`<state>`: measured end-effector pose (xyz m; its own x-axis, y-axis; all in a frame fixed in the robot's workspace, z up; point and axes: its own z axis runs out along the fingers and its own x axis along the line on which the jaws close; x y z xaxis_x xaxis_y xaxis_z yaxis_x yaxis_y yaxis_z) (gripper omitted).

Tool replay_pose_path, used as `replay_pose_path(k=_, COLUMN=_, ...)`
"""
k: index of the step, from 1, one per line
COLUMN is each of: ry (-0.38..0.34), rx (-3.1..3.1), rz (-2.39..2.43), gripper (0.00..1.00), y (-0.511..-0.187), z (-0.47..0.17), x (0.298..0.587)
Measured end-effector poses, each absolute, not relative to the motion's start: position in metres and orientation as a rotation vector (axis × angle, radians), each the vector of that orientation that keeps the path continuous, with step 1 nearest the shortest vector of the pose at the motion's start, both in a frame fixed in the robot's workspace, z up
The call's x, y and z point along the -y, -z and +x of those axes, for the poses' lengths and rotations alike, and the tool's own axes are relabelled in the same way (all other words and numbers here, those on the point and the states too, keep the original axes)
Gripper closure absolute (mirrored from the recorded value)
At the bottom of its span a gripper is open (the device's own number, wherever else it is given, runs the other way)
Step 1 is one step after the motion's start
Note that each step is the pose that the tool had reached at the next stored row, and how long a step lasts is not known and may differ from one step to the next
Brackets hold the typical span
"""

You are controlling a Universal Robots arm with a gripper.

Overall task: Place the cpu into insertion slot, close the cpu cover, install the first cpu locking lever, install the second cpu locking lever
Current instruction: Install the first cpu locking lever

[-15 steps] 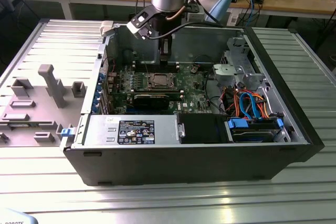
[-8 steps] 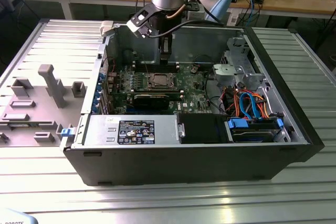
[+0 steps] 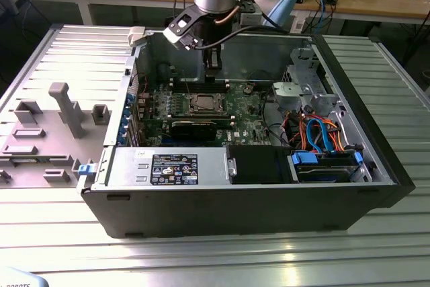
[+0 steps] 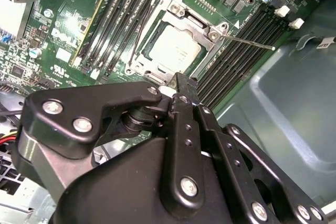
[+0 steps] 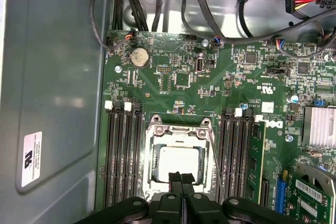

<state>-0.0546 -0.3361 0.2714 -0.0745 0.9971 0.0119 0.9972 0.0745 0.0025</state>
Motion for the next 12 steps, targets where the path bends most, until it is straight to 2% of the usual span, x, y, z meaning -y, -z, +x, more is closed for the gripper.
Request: replay_pose_path(k=12, ry=0.015, rx=2.341, rz=-2.084, gripper=0.89, y=-0.2714, z=-0.0548, x=0.3362)
